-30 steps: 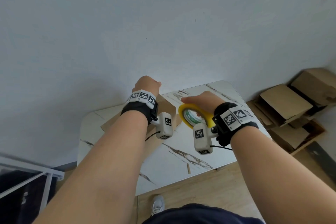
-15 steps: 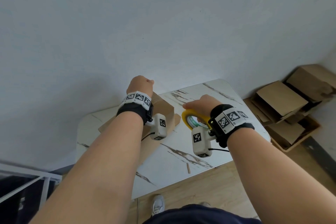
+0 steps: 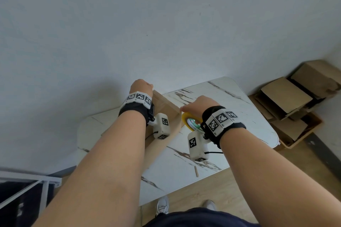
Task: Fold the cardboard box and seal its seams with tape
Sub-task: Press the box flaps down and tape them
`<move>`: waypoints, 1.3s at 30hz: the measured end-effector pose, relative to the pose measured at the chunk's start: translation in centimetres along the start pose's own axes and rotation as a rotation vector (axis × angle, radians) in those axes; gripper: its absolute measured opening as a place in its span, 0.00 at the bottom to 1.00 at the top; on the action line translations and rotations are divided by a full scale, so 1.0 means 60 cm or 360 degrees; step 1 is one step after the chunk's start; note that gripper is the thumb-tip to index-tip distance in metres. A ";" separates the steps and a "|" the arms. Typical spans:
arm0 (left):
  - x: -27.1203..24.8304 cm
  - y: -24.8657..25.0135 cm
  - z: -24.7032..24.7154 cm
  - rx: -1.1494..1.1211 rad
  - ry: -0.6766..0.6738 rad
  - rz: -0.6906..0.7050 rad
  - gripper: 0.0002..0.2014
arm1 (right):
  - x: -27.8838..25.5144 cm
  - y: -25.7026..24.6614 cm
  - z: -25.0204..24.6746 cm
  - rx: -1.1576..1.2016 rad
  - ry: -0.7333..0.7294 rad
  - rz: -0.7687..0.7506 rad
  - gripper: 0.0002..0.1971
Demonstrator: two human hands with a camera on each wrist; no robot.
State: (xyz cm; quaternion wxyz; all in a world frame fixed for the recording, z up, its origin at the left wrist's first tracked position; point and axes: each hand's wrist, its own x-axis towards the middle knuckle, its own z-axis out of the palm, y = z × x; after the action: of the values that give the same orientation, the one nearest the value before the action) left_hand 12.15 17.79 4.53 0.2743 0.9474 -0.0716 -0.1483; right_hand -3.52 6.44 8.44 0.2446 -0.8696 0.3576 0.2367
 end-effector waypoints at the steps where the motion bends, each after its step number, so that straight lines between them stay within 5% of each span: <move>1: 0.002 -0.001 0.000 -0.0003 -0.0013 -0.0009 0.11 | 0.008 -0.002 0.004 0.0005 -0.0010 0.0004 0.08; 6: 0.014 -0.006 0.005 0.0005 -0.0066 -0.0070 0.11 | 0.023 -0.011 0.013 -0.0059 -0.0036 -0.0007 0.18; 12: 0.017 -0.010 0.011 0.0002 -0.0174 -0.0098 0.14 | 0.034 -0.002 0.026 0.0100 -0.0053 0.0094 0.11; 23: 0.030 -0.031 0.017 -0.0337 -0.0295 -0.0306 0.19 | 0.066 0.024 0.031 0.0686 -0.0103 0.0170 0.17; 26: 0.028 -0.031 0.018 -0.0401 -0.0344 -0.0266 0.18 | 0.070 0.024 0.032 0.0720 -0.0111 0.0188 0.17; 29: 0.030 -0.026 0.015 -0.0410 -0.0317 -0.0179 0.05 | 0.072 0.024 0.034 0.0748 -0.0130 0.0203 0.17; 31: 0.024 -0.025 0.012 -0.0426 -0.0272 -0.0150 0.15 | 0.073 0.025 0.035 0.0770 -0.0122 0.0203 0.17; 34: 0.022 -0.025 0.016 -0.0404 -0.0192 -0.0083 0.07 | 0.073 0.025 0.037 0.0765 -0.0115 0.0196 0.17; 39: 0.021 -0.029 0.015 -0.0248 -0.0336 -0.0052 0.16 | 0.071 0.027 0.042 0.0796 -0.0108 0.0172 0.18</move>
State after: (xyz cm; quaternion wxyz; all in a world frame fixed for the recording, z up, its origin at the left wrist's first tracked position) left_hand 13.15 18.56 2.56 0.3355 0.9035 -0.0729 -0.2566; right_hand -2.63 4.74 3.59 0.4509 -0.7532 0.4427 0.1826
